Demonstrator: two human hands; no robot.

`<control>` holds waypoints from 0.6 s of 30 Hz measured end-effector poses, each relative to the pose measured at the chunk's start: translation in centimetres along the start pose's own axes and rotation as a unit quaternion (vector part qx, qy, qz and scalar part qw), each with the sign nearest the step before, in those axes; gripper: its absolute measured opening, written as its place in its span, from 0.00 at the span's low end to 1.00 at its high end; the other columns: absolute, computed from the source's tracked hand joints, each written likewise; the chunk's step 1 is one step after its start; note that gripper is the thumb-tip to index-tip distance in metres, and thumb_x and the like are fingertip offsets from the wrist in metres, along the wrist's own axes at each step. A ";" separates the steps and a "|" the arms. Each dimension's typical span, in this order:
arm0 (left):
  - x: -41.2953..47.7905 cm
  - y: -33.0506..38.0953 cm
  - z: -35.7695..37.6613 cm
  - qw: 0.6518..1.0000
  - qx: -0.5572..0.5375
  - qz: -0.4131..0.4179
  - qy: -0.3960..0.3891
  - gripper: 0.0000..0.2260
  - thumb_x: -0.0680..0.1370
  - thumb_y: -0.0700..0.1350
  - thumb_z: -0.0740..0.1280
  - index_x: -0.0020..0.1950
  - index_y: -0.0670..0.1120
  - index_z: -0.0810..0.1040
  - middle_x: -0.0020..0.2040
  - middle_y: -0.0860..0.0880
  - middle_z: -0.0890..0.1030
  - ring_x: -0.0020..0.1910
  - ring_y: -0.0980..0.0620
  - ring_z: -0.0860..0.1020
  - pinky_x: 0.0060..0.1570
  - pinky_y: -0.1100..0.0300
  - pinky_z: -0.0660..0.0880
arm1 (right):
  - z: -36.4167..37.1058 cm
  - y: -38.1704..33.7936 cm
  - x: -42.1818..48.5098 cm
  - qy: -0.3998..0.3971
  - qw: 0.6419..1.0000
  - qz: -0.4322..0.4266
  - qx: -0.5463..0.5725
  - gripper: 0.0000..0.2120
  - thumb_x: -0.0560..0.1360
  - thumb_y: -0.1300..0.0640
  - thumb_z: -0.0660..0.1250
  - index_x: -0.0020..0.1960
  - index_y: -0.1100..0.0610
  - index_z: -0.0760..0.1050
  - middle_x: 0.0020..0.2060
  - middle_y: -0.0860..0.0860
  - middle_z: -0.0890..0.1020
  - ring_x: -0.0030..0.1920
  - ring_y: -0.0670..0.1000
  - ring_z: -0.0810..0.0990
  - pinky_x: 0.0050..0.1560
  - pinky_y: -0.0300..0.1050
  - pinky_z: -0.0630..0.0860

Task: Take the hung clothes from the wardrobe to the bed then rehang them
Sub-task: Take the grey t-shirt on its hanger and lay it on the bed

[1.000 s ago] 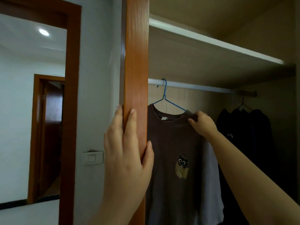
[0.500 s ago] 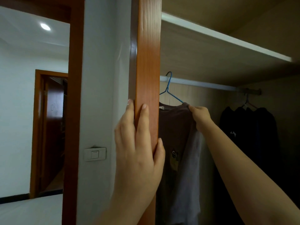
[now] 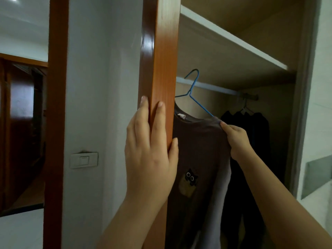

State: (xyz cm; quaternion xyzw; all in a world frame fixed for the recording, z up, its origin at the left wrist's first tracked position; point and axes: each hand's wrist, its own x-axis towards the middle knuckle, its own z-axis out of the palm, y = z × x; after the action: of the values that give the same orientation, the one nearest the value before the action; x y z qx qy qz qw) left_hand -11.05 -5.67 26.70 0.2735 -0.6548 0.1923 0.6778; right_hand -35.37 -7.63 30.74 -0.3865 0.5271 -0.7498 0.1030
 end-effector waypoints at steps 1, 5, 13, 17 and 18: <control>0.0 0.0 0.0 1.000 -0.006 0.000 -0.001 0.28 0.73 0.47 0.64 0.71 0.43 0.59 0.70 0.37 0.65 0.66 0.43 0.64 0.61 0.50 0.68 | -0.9 -0.1 -1.2 0.002 1.000 0.003 -0.007 0.12 0.75 0.55 0.65 0.34 0.57 0.77 0.26 0.53 0.80 0.31 0.49 0.77 0.36 0.42 0.73; -0.5 0.0 -0.2 0.999 -0.034 0.021 -0.008 0.24 0.74 0.44 0.64 0.69 0.42 0.65 0.70 0.34 0.63 0.67 0.39 0.63 0.63 0.49 0.66 | -4.2 -1.0 -6.9 0.027 0.997 0.014 -0.066 0.12 0.76 0.55 0.64 0.39 0.62 0.78 0.34 0.56 0.78 0.35 0.51 0.76 0.36 0.43 0.73; -7.2 2.5 -2.0 0.967 -0.219 0.112 -0.074 0.19 0.75 0.43 0.63 0.65 0.48 0.68 0.71 0.40 0.64 0.72 0.40 0.57 0.70 0.45 0.55 | -11.6 -2.7 -19.3 0.108 0.977 0.090 -0.159 0.10 0.72 0.53 0.68 0.37 0.57 0.80 0.33 0.54 0.83 0.39 0.53 0.81 0.45 0.47 0.77; -10.7 4.7 -1.3 0.911 -0.352 0.042 -0.212 0.21 0.75 0.46 0.58 0.68 0.45 0.63 0.70 0.39 0.66 0.72 0.43 0.57 0.69 0.43 0.59 | -15.4 -4.7 -26.7 0.173 0.962 0.107 -0.180 0.12 0.73 0.55 0.66 0.33 0.57 0.78 0.25 0.50 0.80 0.27 0.46 0.76 0.29 0.35 0.72; -11.3 5.1 -0.7 0.898 -0.363 0.027 -0.247 0.22 0.76 0.46 0.56 0.69 0.44 0.62 0.71 0.38 0.65 0.72 0.42 0.57 0.69 0.43 0.59 | -16.3 -5.7 -28.5 0.189 0.959 0.108 -0.184 0.13 0.74 0.57 0.65 0.31 0.57 0.77 0.22 0.49 0.78 0.24 0.44 0.75 0.25 0.32 0.70</control>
State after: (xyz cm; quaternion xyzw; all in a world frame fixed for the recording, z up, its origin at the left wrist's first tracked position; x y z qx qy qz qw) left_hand -14.41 -0.14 16.12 0.0295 -0.8327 -0.1147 0.5409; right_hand -25.70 22.38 19.90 -0.1907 0.7040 -0.6841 0.0086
